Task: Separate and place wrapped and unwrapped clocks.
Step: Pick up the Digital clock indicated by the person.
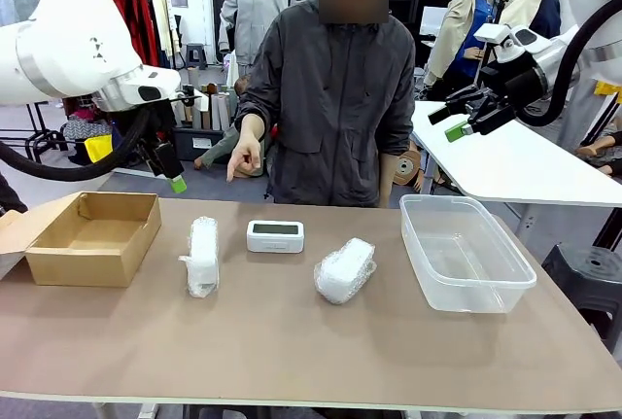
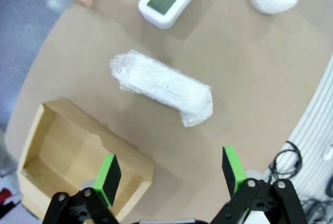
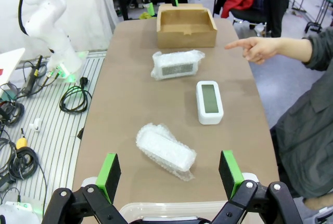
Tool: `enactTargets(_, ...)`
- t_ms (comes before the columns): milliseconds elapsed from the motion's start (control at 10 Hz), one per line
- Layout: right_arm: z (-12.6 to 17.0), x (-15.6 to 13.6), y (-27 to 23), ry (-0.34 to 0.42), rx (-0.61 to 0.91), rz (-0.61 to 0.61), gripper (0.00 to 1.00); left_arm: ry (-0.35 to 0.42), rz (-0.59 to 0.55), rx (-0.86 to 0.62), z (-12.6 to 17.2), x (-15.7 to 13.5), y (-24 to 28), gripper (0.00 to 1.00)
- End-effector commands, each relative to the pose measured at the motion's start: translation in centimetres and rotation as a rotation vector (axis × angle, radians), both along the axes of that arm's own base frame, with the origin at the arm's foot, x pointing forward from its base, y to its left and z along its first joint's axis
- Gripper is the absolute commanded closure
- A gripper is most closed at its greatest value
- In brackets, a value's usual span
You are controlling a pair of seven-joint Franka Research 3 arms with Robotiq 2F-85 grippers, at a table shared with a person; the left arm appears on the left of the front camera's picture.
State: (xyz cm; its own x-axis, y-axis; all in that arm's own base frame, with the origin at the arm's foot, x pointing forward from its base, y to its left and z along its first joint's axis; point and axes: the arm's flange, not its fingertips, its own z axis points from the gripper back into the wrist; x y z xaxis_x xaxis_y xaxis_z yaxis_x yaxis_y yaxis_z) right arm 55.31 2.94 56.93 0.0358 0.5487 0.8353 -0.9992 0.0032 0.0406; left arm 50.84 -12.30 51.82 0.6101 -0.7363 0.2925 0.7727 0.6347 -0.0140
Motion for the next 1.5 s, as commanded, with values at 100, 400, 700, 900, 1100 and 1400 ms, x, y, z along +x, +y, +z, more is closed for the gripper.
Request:
enactTargets(100,0.1,0.0,0.0,-0.003,-0.003,0.001,0.0,0.078,0.371,-0.002,-3.9,2.0,-3.2,0.0)
enactTargets(400,0.1,0.0,0.0,-0.003,-0.003,0.001,0.0,0.011,0.759,0.029,-8.7,4.2,-6.3,0.0)
enactTargets(700,0.1,0.0,0.0,-0.003,-0.003,0.001,0.0,-0.024,0.809,0.093,-11.0,4.4,-7.0,0.0)
enactTargets(900,0.1,0.0,0.0,-0.003,-0.003,0.001,0.0,0.0,0.794,0.014,-11.1,4.6,-6.0,0.0)
enactTargets(1100,0.1,0.0,0.0,-0.003,-0.003,0.001,0.0,0.0,0.794,0.014,-11.1,4.6,-6.0,0.0)
enactTargets(1400,0.1,0.0,0.0,-0.003,-0.003,0.001,0.0,0.023,0.882,0.044,-12.8,5.3,-7.0,0.0)
